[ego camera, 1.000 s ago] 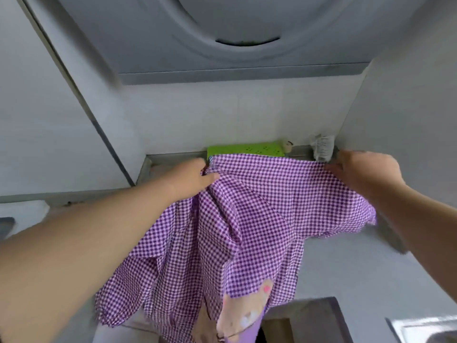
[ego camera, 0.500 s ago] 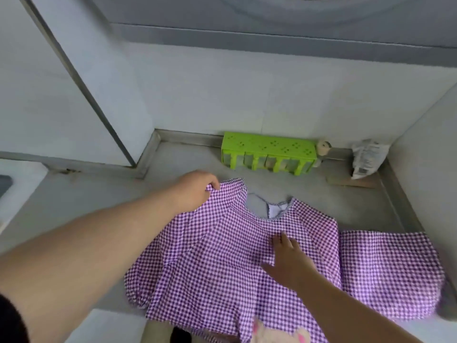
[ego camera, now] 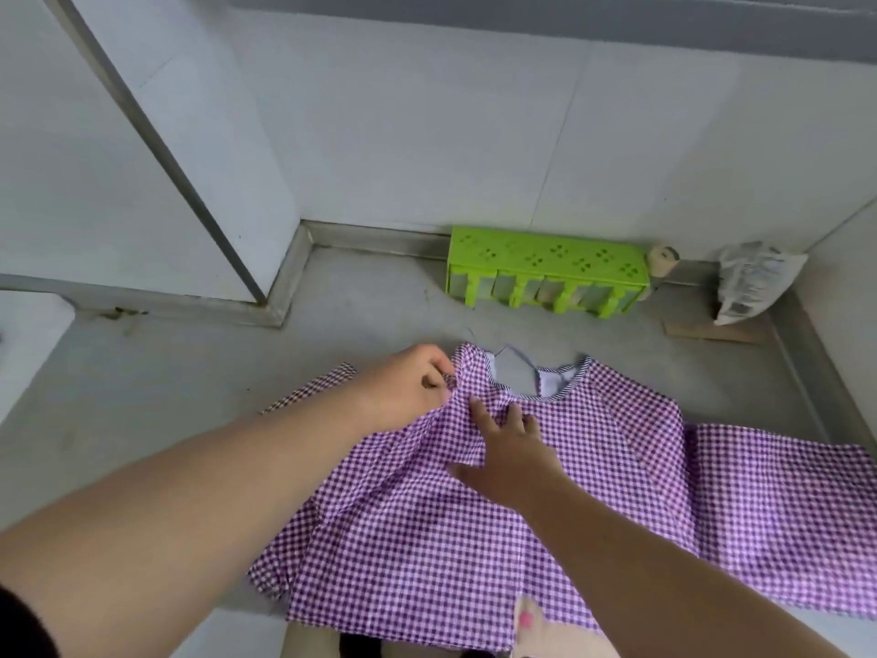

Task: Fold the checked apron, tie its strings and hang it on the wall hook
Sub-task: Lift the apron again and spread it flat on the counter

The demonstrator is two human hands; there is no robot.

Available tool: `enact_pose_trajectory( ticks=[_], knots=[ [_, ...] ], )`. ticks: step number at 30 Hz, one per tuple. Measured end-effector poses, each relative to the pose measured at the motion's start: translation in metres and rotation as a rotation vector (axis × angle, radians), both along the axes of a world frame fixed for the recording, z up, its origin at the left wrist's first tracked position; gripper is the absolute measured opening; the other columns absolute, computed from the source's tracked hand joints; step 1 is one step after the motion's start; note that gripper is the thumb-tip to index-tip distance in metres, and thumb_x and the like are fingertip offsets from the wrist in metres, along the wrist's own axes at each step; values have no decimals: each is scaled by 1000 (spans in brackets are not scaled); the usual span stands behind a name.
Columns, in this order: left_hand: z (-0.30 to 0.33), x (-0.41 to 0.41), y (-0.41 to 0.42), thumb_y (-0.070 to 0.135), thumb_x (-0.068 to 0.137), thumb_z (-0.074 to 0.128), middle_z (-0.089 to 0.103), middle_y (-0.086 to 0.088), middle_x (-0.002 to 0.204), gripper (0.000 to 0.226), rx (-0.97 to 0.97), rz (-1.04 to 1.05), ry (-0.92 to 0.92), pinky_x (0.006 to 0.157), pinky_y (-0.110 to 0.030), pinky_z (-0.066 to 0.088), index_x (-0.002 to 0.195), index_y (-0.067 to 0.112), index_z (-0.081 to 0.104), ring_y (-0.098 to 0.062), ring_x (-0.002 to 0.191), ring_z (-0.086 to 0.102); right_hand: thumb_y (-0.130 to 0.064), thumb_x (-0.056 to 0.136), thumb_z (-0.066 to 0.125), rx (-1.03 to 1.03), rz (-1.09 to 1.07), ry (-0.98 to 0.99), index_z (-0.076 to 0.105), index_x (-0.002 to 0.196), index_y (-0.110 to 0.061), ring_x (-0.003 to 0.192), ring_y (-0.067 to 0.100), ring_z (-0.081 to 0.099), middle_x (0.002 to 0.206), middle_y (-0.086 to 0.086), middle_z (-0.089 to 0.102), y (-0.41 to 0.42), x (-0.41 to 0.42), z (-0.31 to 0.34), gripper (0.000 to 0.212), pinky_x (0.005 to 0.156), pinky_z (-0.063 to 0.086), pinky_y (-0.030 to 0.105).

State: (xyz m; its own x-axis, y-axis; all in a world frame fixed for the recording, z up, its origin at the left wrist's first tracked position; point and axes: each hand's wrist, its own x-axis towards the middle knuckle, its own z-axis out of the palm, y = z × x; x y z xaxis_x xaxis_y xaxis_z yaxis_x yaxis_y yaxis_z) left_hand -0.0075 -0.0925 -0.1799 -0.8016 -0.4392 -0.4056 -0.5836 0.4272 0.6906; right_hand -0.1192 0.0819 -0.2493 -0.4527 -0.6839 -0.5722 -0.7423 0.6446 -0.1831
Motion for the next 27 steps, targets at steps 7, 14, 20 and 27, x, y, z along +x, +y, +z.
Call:
enact_pose_trajectory(
  ticks=[7, 14, 20, 27],
  knots=[
    [2, 47, -44, 85, 85, 44, 71, 1, 100, 66, -497, -578, -669, 88, -38, 52, 101, 25, 68, -22, 92, 66, -84, 74, 64, 119, -20, 73, -17, 158, -46, 155, 51, -5, 169, 19, -19, -15, -4, -10, 122, 112, 37, 68],
    [-2, 102, -95, 42, 78, 75, 65, 7, 84, 20, -279, -634, -913, 82, -37, 59, 85, 27, 63, -18, 84, 66, -79, 71, 72, 151, -72, 63, -18, 158, -45, 154, 51, -6, 168, 19, -22, -28, -15, -5, 130, 113, 32, 71],
    [6, 154, -125, 47, 86, 73, 69, -3, 116, 50, -238, -497, -1036, 91, -33, 54, 125, 15, 69, -21, 105, 66, -81, 69, 72, 162, -84, 93, -15, 159, -46, 154, 53, 2, 169, 22, -16, -36, -24, 1, 131, 114, 33, 68],
    [18, 195, -174, 61, 97, 54, 66, -3, 101, 49, -605, 237, -652, 84, -39, 56, 113, 17, 68, -22, 91, 63, -82, 67, 72, 201, -82, 99, -16, 159, -47, 153, 55, 2, 168, 23, -18, -42, -22, 3, 132, 116, 29, 69]
  ],
)
